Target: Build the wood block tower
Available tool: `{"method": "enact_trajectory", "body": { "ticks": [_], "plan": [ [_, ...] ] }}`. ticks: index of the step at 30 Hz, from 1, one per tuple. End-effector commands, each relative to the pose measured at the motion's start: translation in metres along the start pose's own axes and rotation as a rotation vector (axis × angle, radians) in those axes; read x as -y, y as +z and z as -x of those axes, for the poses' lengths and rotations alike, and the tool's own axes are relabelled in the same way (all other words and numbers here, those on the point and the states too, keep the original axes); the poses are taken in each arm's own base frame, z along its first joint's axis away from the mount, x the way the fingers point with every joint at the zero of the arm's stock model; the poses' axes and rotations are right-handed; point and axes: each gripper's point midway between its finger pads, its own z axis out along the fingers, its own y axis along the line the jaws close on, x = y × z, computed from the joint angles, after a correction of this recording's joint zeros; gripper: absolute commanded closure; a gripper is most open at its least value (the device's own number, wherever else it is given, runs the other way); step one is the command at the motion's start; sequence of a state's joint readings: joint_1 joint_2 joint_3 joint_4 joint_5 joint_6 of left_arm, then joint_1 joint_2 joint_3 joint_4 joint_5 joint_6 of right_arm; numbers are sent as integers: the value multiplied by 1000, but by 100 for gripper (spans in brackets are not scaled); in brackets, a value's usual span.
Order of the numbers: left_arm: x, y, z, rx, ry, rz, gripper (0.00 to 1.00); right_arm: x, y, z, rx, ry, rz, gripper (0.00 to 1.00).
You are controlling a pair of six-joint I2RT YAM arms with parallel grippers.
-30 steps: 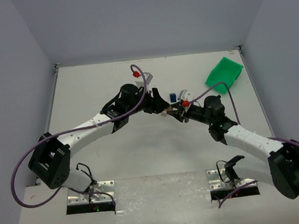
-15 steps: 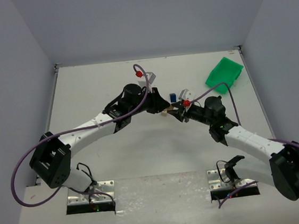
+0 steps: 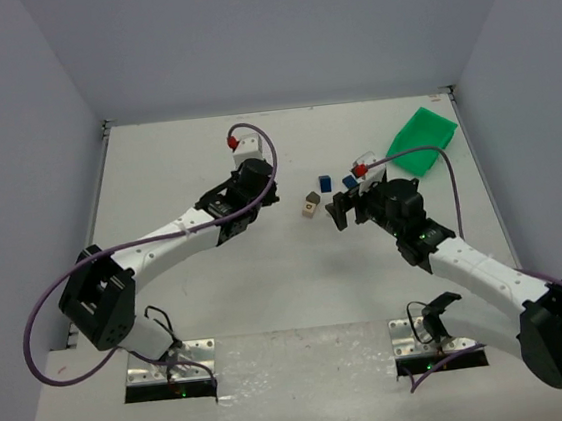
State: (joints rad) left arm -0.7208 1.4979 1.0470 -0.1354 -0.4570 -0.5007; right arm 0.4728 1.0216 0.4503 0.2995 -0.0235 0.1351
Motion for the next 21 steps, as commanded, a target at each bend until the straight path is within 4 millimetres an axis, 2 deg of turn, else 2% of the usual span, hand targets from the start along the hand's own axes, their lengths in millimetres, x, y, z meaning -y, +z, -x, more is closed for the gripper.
{"method": "enact_trajectory", "body": {
  "ticks": [1,5,9,15,16,21],
  "plan": [
    [-26,20,0,33,30,193,100,28,-1,-5,-52,68,-179,1],
    [-45,45,-29,-63,12,257,100,32,2,-14,-86,69,-198,1],
    [-63,54,-44,-106,-33,263,100,32,3,-17,-96,67,-198,1],
    [-84,43,-61,-119,5,272,100,33,4,-19,-98,57,-198,1],
    [-81,40,-57,-104,5,244,100,33,4,-19,-100,56,-201,1],
    [-87,30,-67,-103,7,218,100,33,7,-18,-115,47,-198,1]
  ]
}}
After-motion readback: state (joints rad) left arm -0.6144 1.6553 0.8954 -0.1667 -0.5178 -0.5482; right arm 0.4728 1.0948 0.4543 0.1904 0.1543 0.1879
